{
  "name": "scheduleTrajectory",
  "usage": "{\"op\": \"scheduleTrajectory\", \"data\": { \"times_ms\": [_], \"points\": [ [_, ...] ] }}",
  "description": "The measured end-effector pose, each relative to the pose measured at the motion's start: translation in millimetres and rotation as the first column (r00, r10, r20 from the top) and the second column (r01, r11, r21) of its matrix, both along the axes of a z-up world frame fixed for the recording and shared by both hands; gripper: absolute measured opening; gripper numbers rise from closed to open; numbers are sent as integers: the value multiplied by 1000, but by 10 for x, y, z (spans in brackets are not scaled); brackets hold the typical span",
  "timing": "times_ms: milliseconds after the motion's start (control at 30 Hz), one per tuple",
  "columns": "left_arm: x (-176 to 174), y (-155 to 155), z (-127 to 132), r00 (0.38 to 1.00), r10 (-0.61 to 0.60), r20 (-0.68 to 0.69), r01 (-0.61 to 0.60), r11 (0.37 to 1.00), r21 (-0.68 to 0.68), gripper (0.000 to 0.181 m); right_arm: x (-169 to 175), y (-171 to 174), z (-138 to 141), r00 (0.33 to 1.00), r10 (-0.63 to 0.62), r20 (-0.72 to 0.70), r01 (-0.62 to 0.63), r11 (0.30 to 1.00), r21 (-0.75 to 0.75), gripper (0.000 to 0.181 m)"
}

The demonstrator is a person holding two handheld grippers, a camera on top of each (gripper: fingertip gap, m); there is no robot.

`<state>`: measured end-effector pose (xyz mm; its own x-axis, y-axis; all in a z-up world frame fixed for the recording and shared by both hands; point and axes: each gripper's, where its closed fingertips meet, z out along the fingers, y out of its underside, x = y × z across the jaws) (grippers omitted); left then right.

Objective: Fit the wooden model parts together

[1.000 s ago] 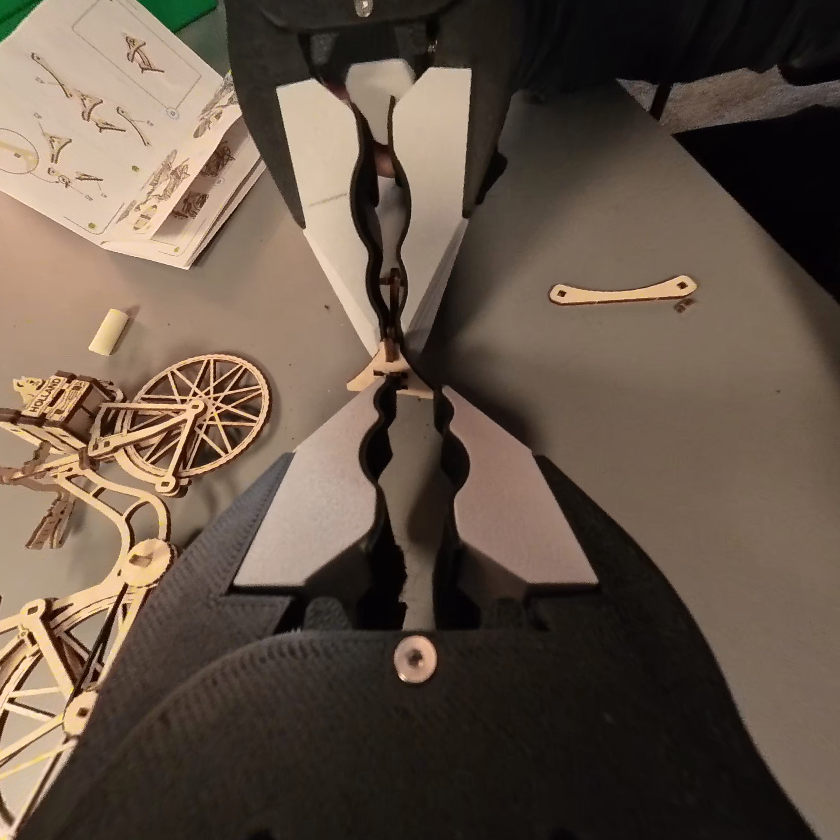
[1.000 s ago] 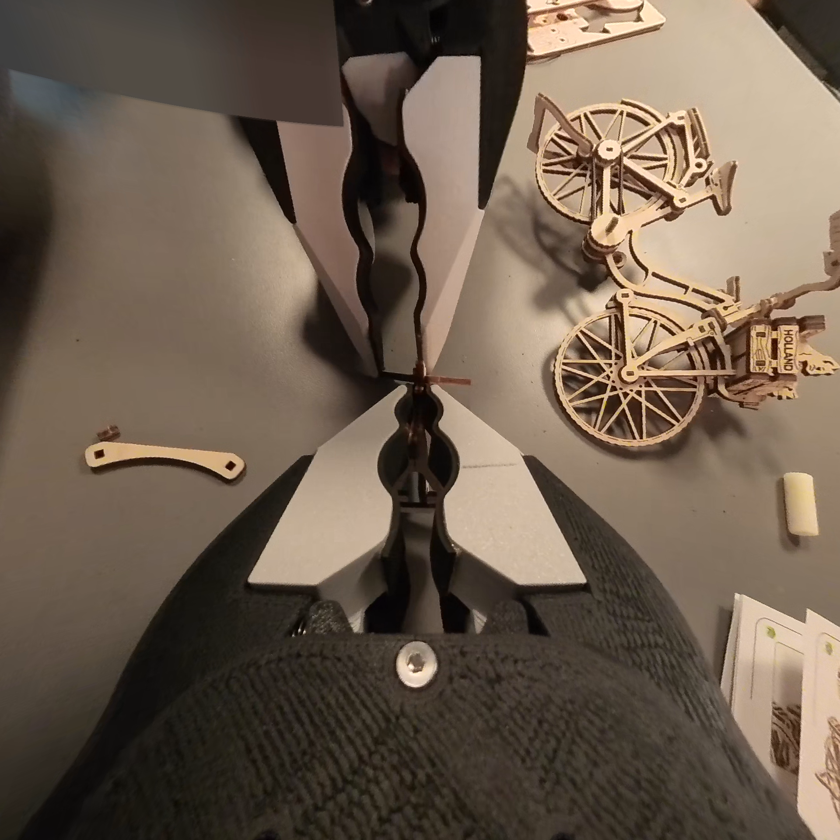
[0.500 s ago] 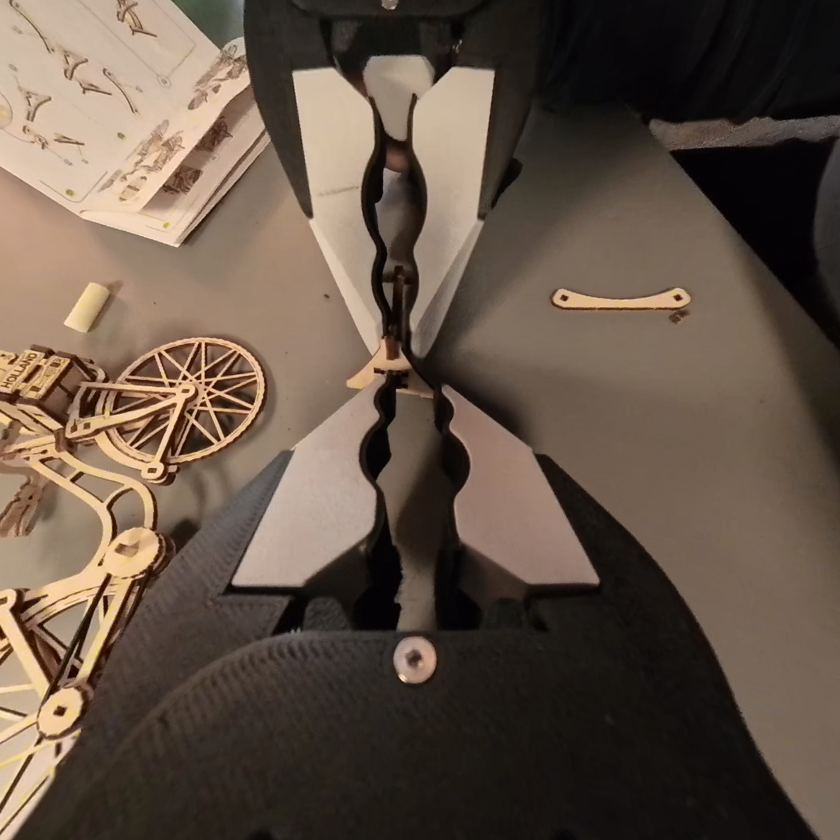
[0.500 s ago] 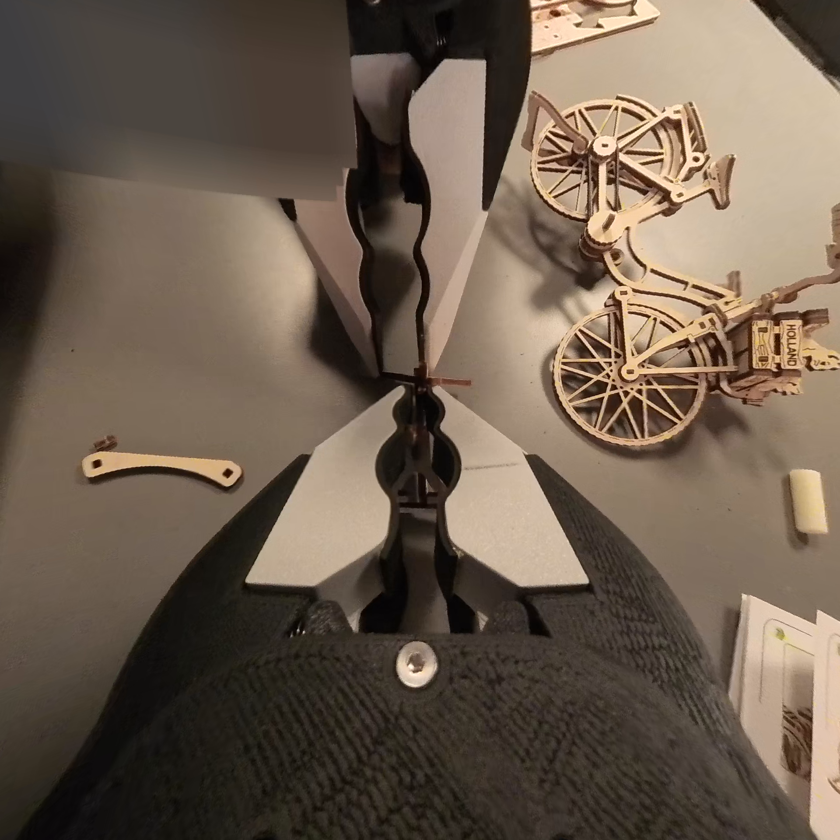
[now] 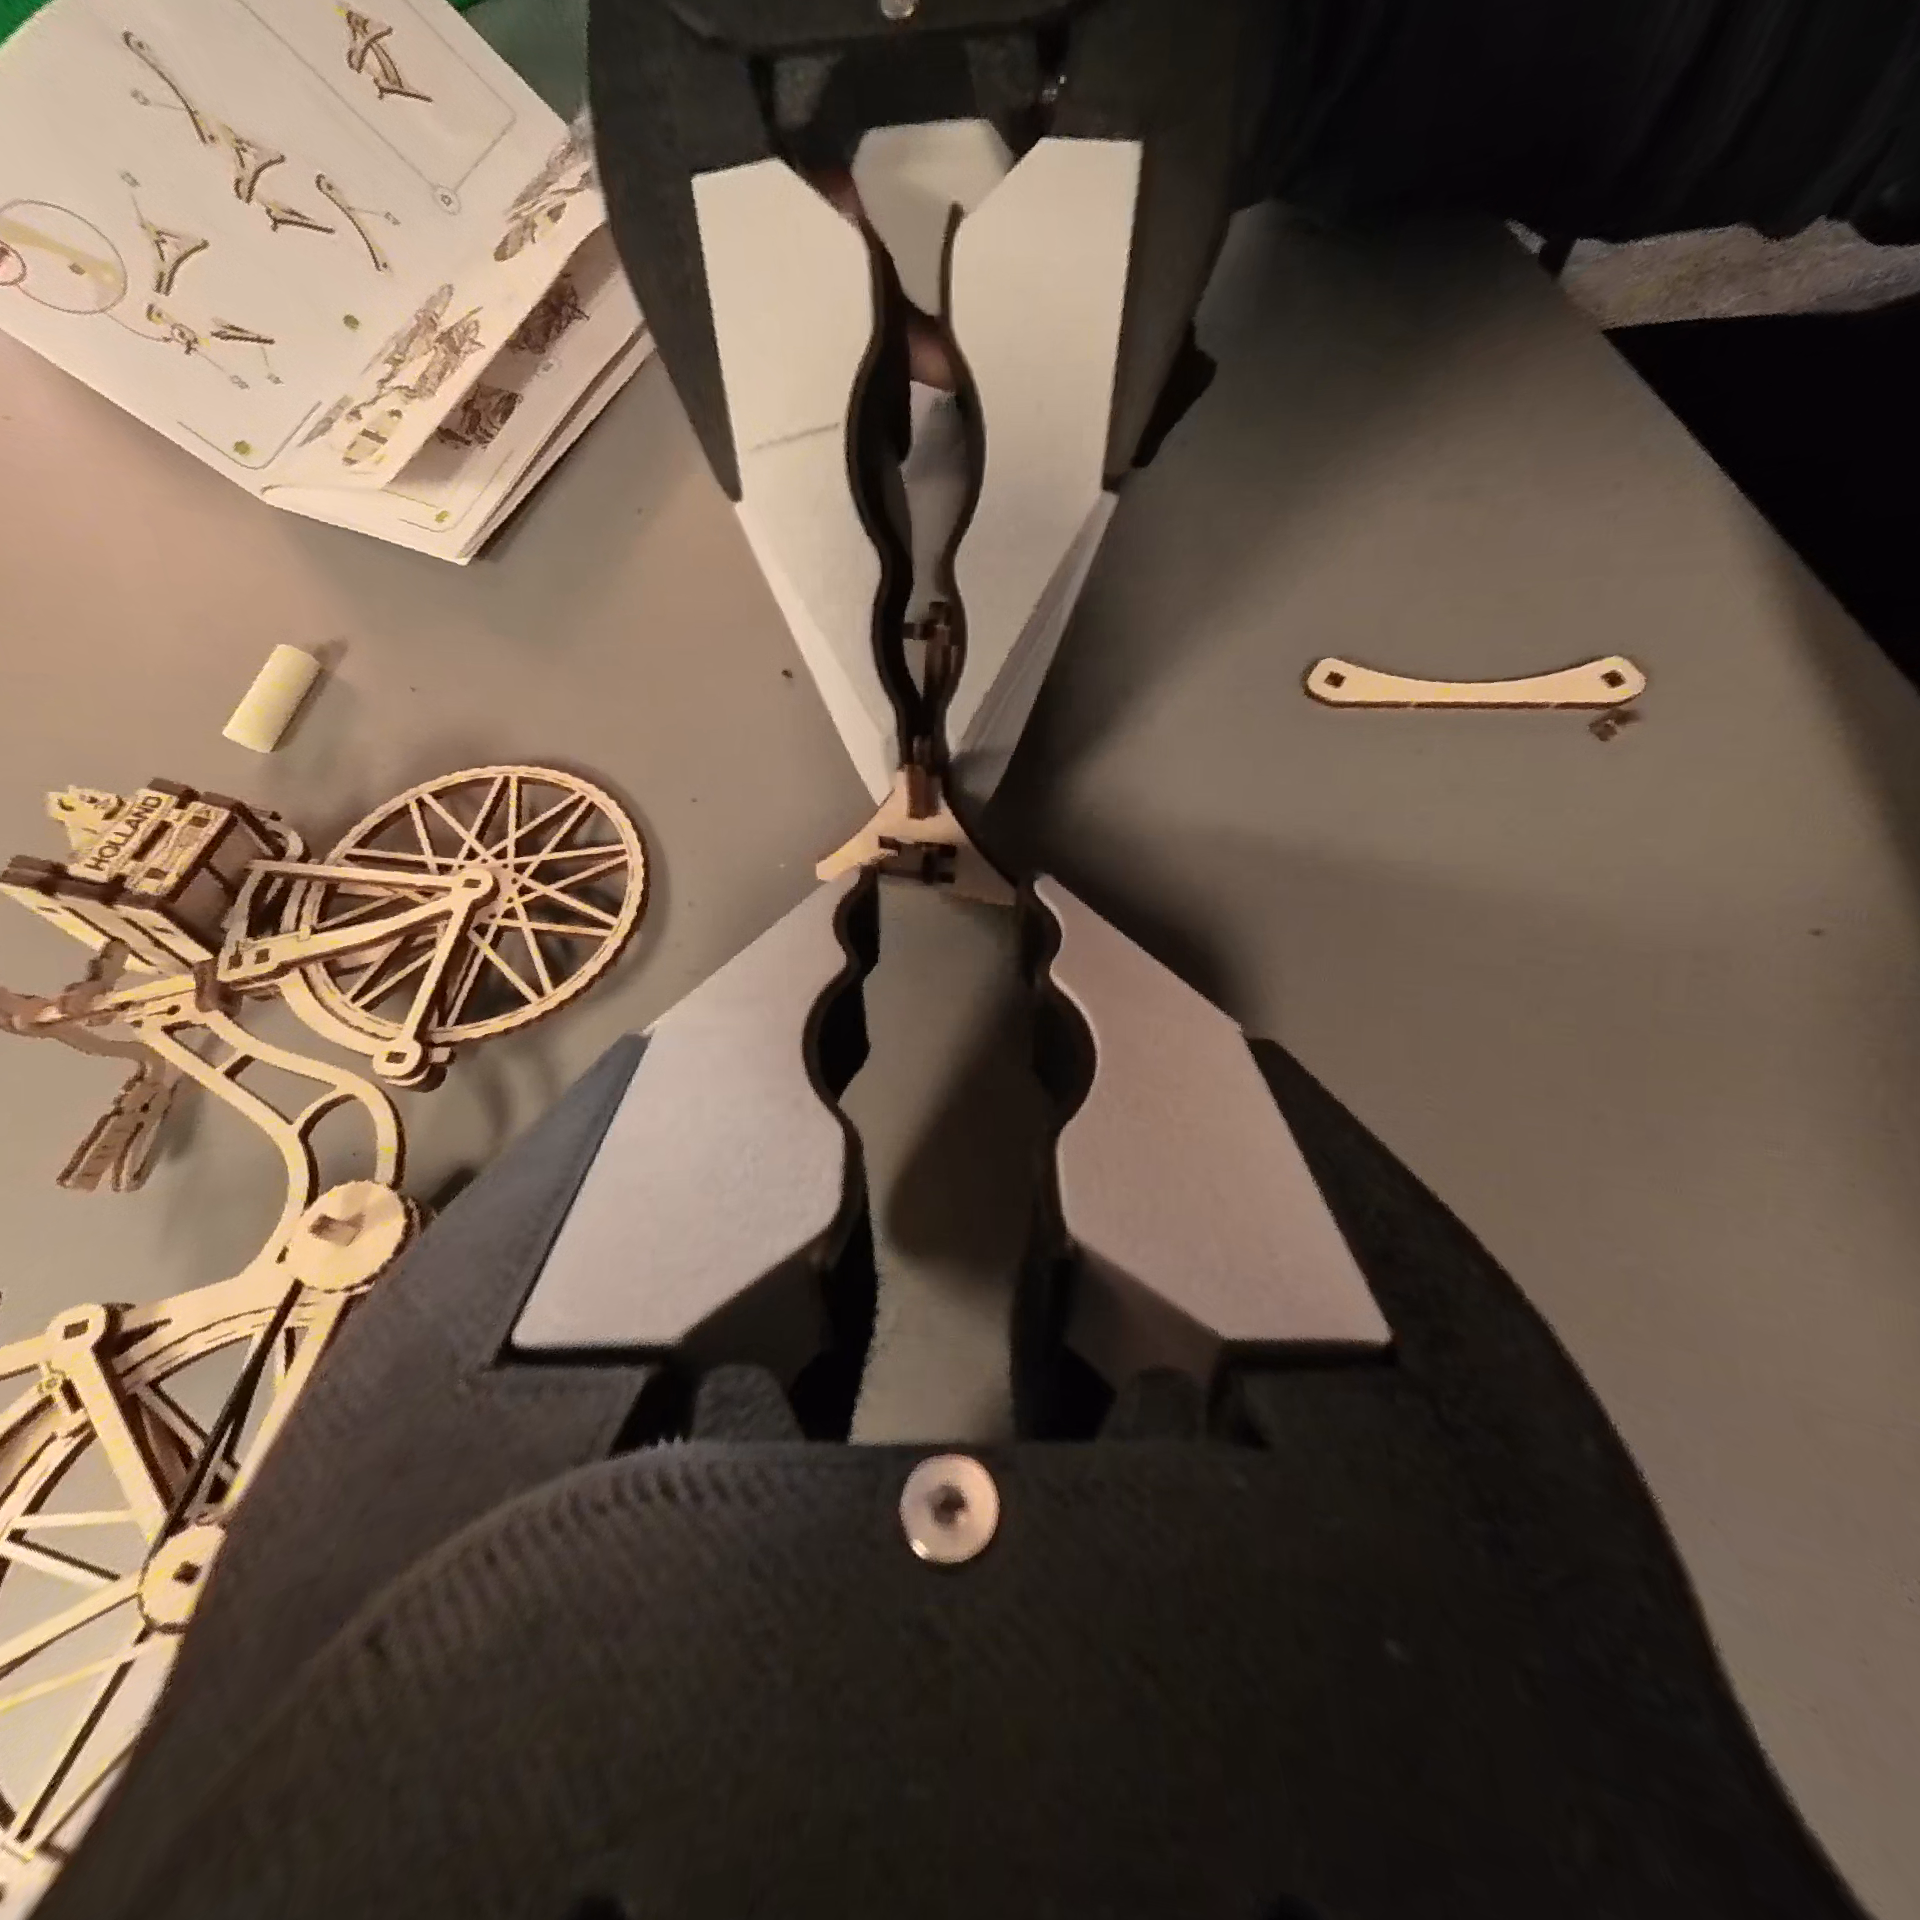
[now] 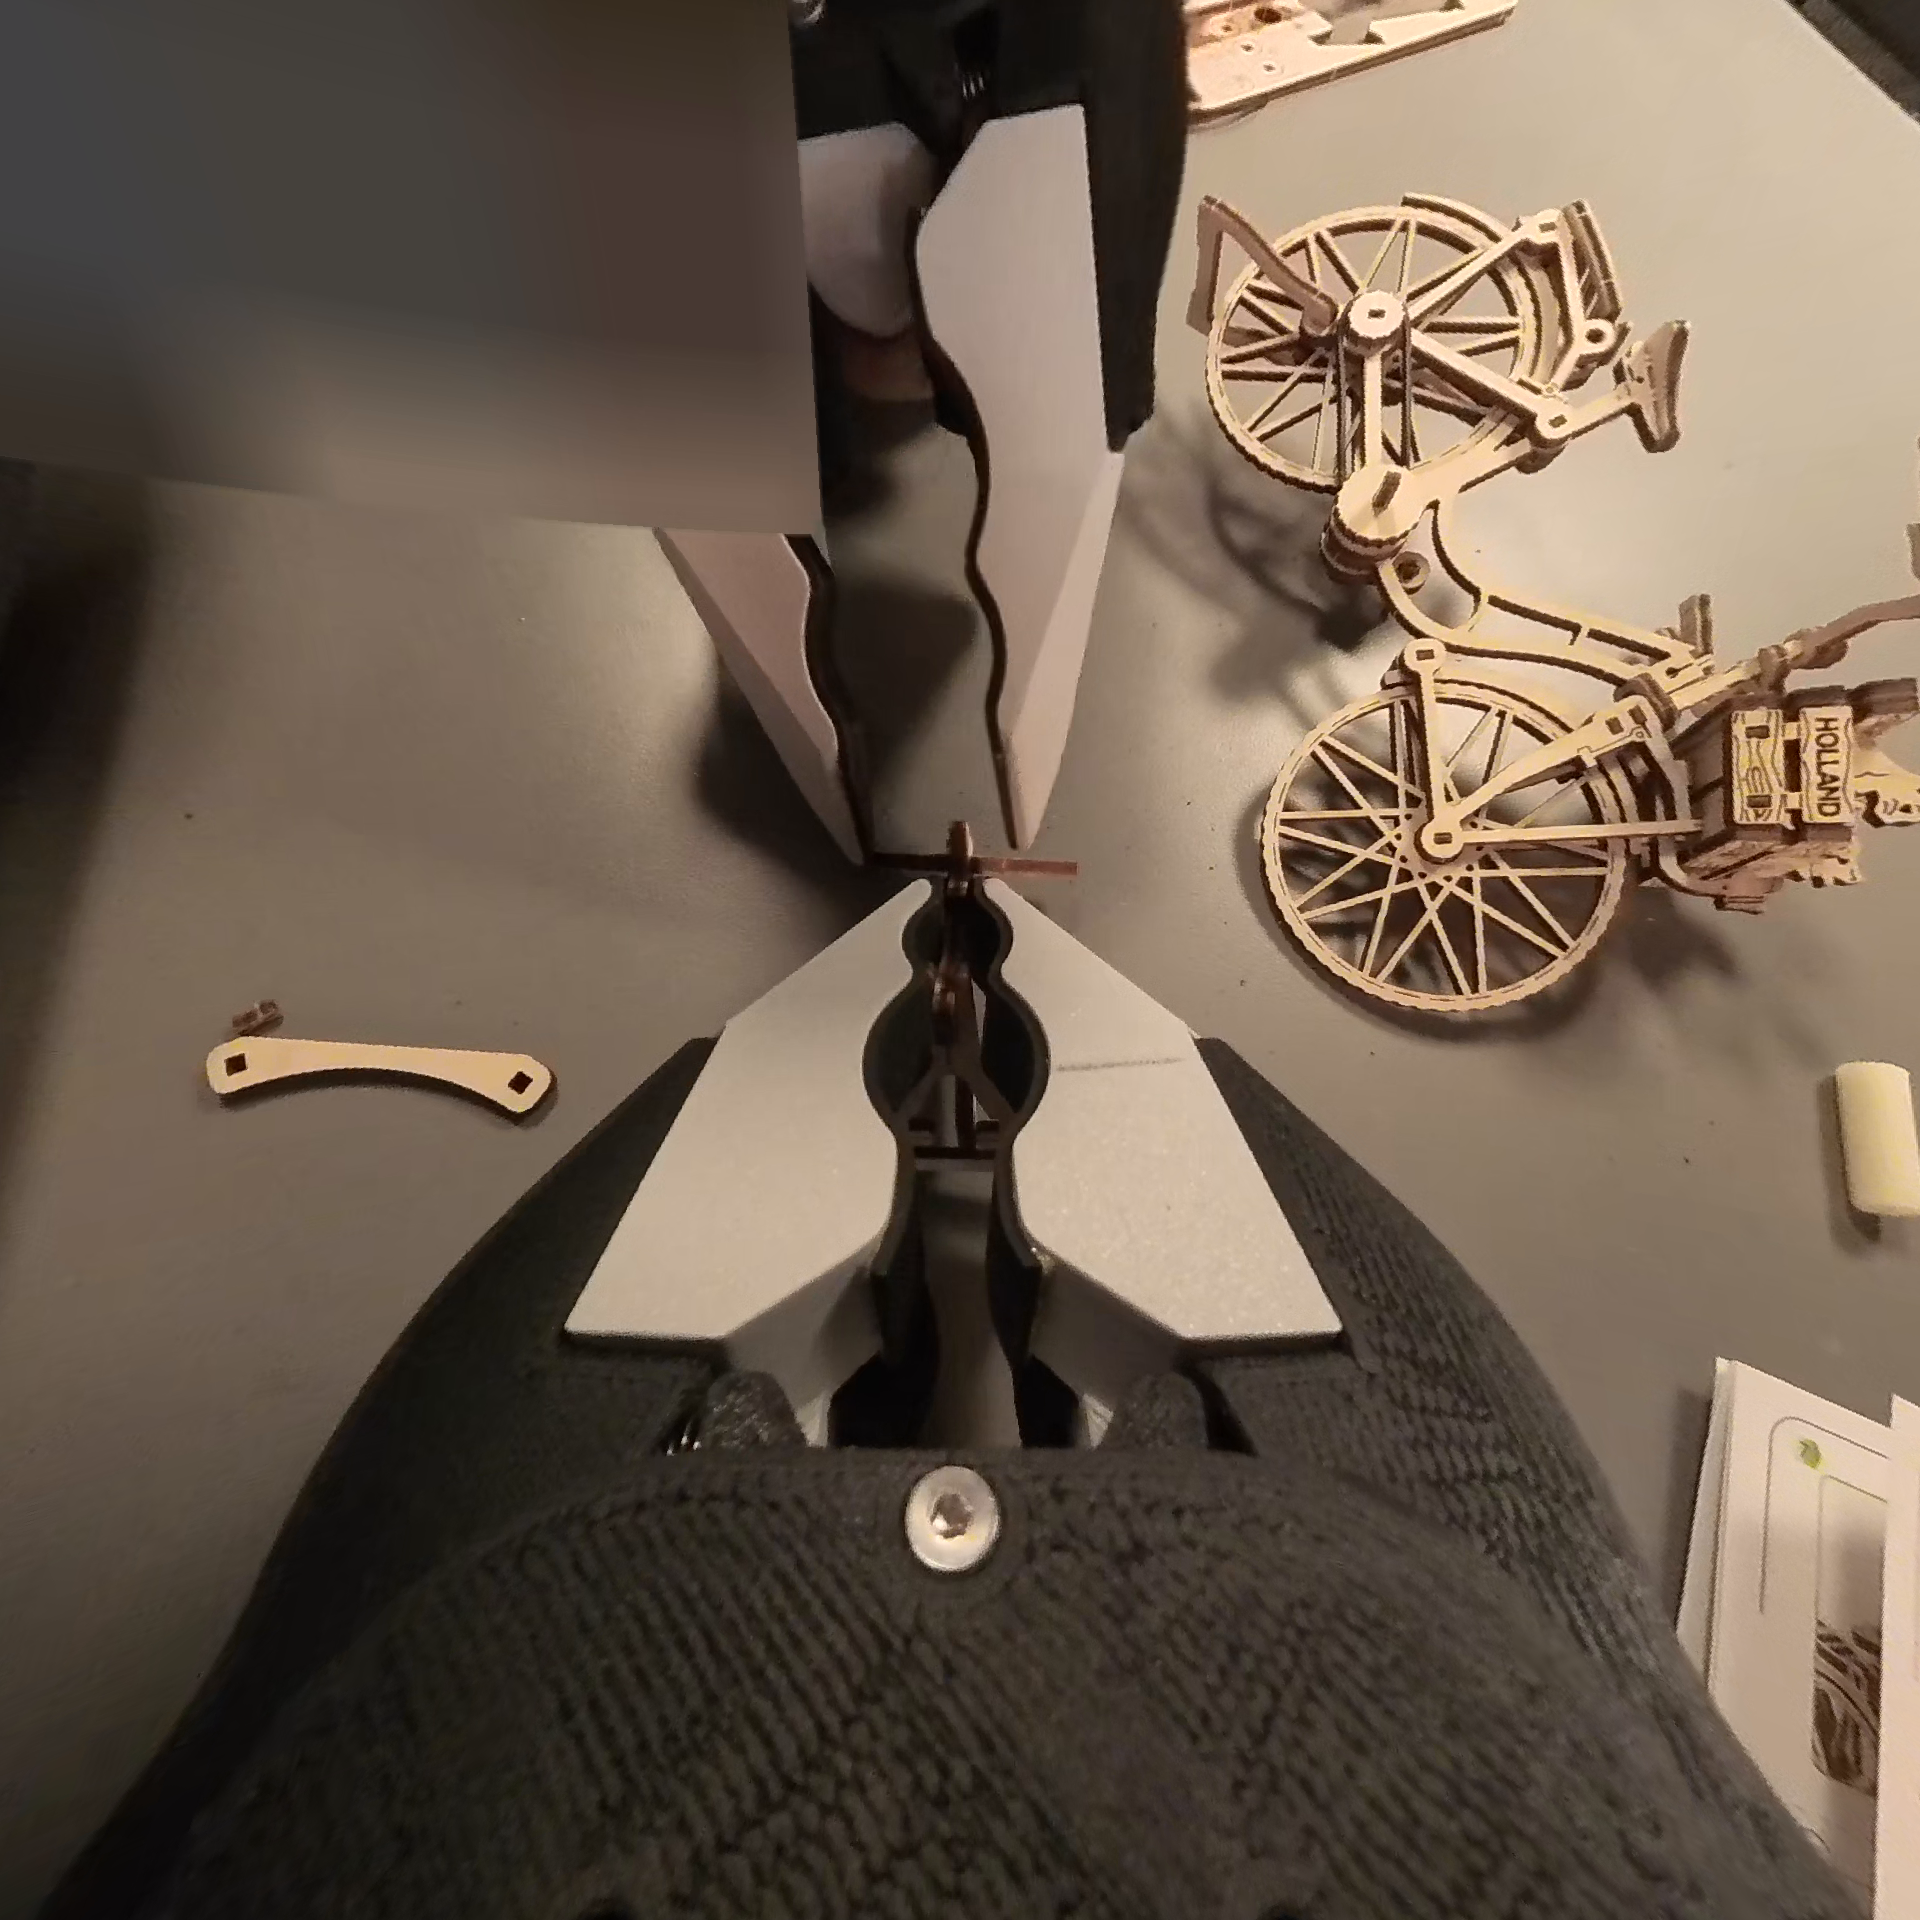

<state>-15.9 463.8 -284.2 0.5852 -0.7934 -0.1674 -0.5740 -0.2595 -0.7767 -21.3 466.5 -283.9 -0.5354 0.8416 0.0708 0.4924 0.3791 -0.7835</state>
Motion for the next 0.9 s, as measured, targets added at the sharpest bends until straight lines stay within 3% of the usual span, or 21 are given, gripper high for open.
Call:
{"op": "scheduleTrajectory", "data": {
  "times_ms": [333, 733, 900],
  "points": [
    [-7, -1, -13, 992, 53, 111, -34, 986, -162, 22, -14, -5, 16, 995, 20, -95, -7, 990, 139, 1],
    [-18, 19, 3, 991, 74, 107, -59, 989, -139, 22, -33, -1, 33, 989, 49, -140, -22, 981, 191, 0],
    [-87, 109, 49, 995, 83, 55, -82, 996, -17, 44, -40, 6, 30, 992, 42, -123, -21, 986, 165, 0]
  ]
}}
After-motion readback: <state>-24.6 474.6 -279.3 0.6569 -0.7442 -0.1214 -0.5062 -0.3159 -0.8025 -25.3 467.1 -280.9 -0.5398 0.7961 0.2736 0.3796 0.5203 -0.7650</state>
